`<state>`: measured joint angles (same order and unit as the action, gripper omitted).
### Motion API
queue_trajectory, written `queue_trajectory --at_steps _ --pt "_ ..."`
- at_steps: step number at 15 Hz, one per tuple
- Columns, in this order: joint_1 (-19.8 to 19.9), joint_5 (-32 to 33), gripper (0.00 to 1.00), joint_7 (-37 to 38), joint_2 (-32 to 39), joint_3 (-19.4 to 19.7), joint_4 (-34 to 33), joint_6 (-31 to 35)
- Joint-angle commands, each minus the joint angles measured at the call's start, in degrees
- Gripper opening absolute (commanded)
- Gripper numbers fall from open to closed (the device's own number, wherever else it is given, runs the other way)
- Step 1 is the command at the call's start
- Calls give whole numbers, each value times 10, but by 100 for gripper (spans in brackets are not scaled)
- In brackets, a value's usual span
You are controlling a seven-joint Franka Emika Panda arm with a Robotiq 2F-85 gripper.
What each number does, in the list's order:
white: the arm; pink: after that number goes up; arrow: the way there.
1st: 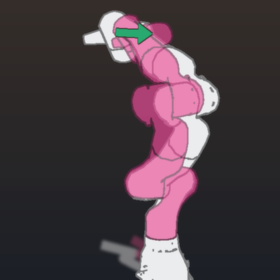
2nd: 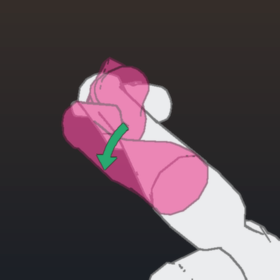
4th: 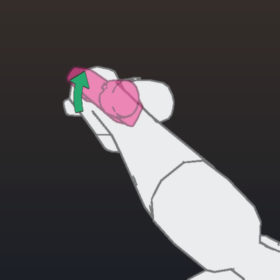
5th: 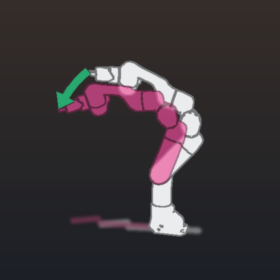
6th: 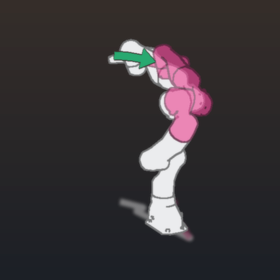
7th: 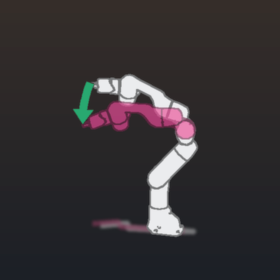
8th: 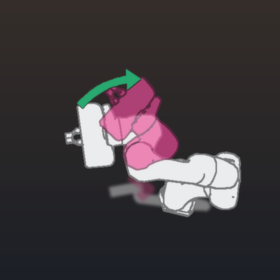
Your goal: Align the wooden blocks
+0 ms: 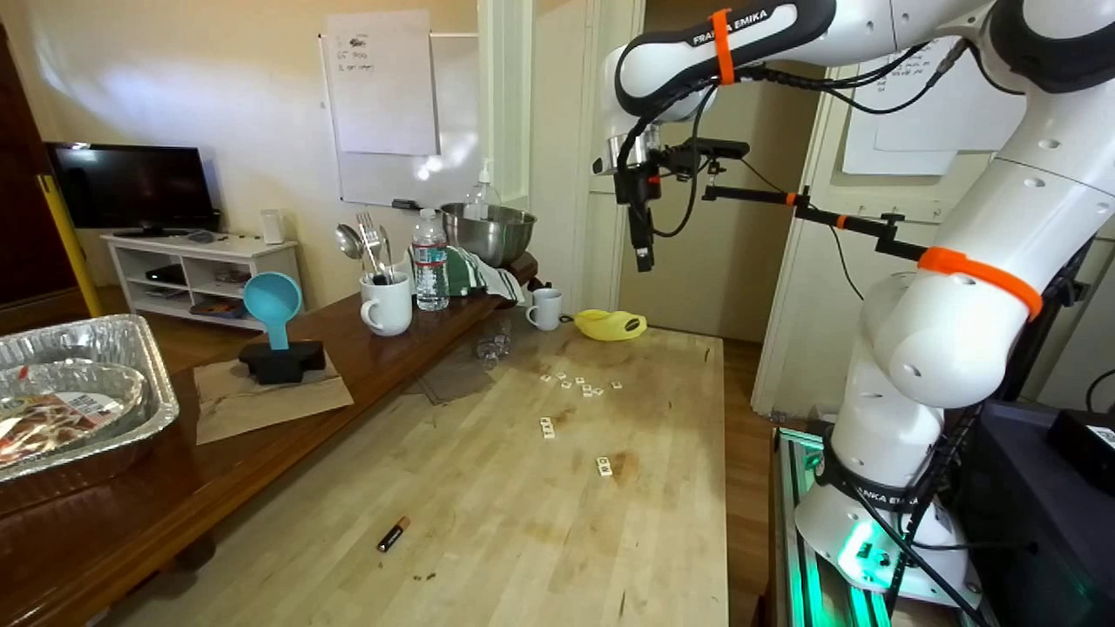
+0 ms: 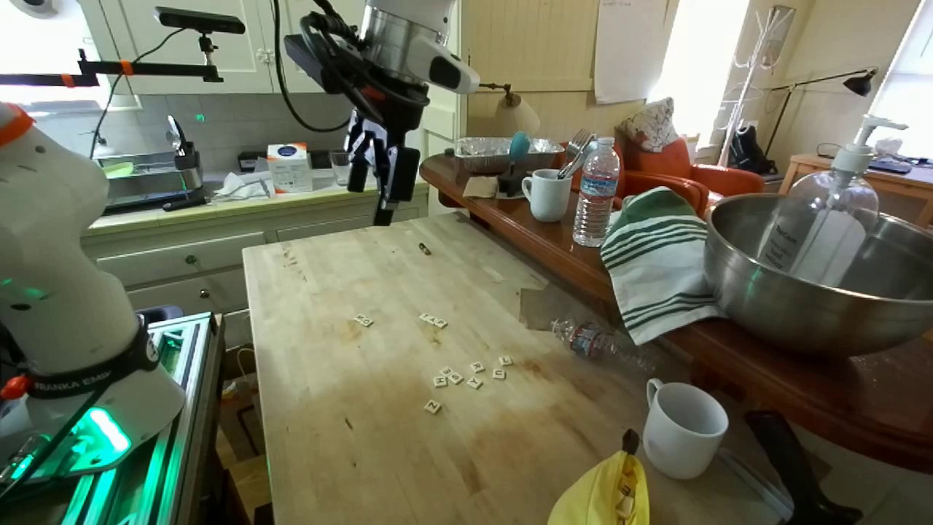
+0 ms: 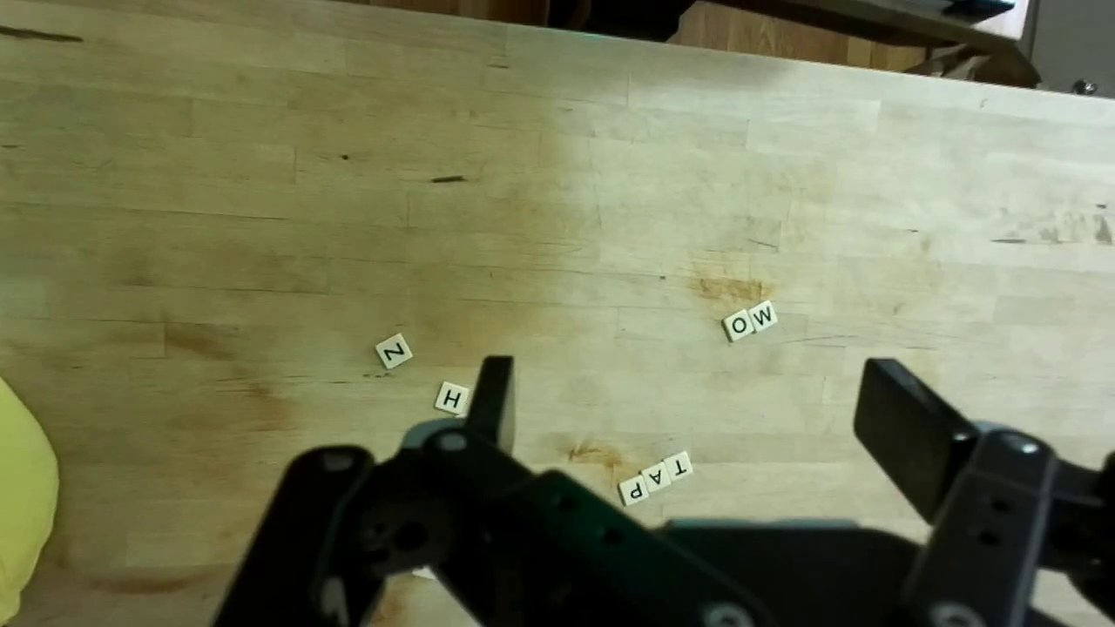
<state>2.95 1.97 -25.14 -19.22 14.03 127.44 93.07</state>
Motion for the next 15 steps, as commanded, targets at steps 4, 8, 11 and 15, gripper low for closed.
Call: queue_trajectory --at_steps 4,8,11,15 --pt "3 14 100 -83 58 -11 48 127" --pt "9 -4 100 -168 93 -3 76 228" --pt "20 -12 100 -231 120 2 80 260" --pt "38 -22 100 -283 164 2 69 278"
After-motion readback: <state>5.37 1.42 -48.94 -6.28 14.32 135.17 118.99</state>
